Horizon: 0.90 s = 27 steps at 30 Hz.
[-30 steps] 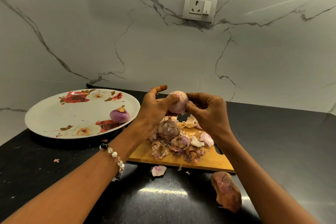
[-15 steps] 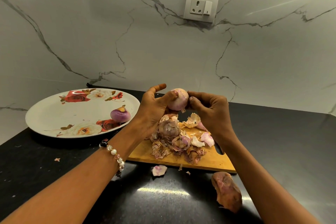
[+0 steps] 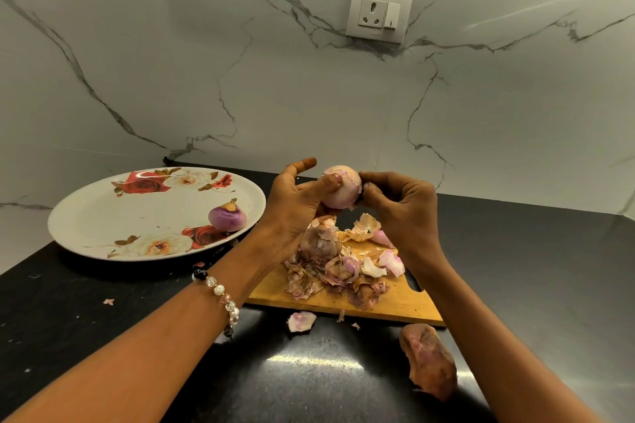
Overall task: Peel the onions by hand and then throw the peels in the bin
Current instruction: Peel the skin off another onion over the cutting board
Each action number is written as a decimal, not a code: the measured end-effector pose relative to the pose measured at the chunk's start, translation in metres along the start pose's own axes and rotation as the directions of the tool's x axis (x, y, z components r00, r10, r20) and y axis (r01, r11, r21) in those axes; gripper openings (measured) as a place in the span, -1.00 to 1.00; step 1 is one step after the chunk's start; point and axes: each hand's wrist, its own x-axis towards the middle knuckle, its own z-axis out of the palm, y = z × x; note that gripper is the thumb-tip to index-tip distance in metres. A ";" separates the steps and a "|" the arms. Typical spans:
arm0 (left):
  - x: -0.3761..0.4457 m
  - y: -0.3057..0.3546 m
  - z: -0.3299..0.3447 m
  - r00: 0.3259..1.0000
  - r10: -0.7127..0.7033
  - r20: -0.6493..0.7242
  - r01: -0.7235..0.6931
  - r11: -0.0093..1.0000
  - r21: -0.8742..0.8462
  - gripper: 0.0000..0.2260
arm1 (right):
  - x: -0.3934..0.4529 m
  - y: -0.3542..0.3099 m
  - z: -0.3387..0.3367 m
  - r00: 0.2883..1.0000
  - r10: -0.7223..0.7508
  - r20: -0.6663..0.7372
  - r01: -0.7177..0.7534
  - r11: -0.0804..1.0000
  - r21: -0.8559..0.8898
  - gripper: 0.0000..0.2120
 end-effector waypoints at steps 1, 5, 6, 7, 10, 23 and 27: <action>0.000 0.000 0.000 1.000 0.001 0.001 -0.001 1.000 -0.002 -0.48 | 0.001 0.000 0.000 1.000 0.017 -0.006 -0.017 1.000 0.012 -0.80; 0.000 0.000 0.000 1.000 0.014 -0.027 -0.015 1.000 -0.009 -0.47 | 0.000 -0.004 -0.002 0.999 0.024 -0.022 -0.024 1.000 -0.006 -0.80; -0.001 0.001 0.000 0.999 0.021 -0.035 -0.021 1.000 -0.008 -0.46 | 0.000 -0.005 -0.002 1.000 0.011 -0.015 -0.012 0.999 -0.037 -0.82; -0.001 0.001 -0.001 0.999 0.025 -0.040 -0.026 1.000 -0.011 -0.45 | 0.000 -0.005 -0.002 1.000 0.001 -0.005 -0.001 0.998 -0.064 -0.84; -0.001 0.001 -0.001 0.999 0.026 -0.044 -0.027 0.999 -0.019 -0.46 | 0.001 -0.006 0.000 1.000 -0.009 0.017 0.011 0.993 -0.114 -0.89; -0.001 0.007 -0.001 0.997 -0.055 0.051 0.063 0.982 -0.179 -0.60 | 0.006 0.004 -0.008 0.994 0.102 -0.032 -0.106 0.968 -0.228 -0.93; -0.001 0.006 -0.003 0.997 -0.072 0.038 0.078 0.984 -0.161 -0.64 | 0.007 -0.001 -0.011 0.995 0.094 0.014 -0.092 0.989 -0.113 -0.89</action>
